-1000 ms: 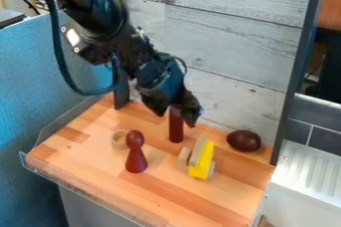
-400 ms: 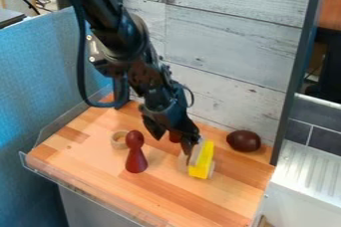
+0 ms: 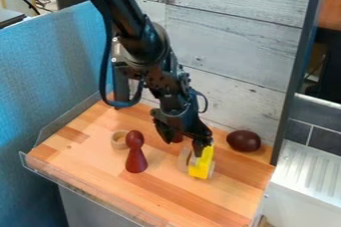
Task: Move the yellow triangle to the right side top of block
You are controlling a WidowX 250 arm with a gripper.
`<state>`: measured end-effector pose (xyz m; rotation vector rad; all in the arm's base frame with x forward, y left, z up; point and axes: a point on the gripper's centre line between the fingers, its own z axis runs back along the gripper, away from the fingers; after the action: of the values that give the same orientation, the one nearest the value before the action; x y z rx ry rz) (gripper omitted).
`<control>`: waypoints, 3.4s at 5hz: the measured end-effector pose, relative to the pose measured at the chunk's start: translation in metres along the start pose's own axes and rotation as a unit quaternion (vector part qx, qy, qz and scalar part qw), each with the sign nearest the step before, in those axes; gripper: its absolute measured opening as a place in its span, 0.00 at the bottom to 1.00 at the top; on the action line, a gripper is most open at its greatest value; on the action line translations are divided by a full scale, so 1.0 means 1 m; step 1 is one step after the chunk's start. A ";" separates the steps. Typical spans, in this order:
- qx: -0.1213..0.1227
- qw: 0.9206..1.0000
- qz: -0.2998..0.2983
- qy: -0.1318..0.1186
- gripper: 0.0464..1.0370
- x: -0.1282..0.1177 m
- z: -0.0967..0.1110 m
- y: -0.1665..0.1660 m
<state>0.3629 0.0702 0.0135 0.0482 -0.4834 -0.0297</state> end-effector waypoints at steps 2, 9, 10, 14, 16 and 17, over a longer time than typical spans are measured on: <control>-0.007 1.000 0.025 0.000 0.96 0.009 0.002 -0.003; -0.002 0.998 0.043 0.039 0.52 0.005 -0.035 -0.025; -0.017 0.997 0.068 0.034 0.52 0.012 -0.022 -0.020; 0.041 0.986 0.159 0.003 0.52 0.049 0.040 0.071; 0.101 0.981 0.168 0.014 0.52 0.054 0.061 0.114; 0.110 0.981 0.160 -0.017 0.52 0.053 0.048 0.128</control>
<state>0.3894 0.1942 0.0868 0.1873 -0.5230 0.3400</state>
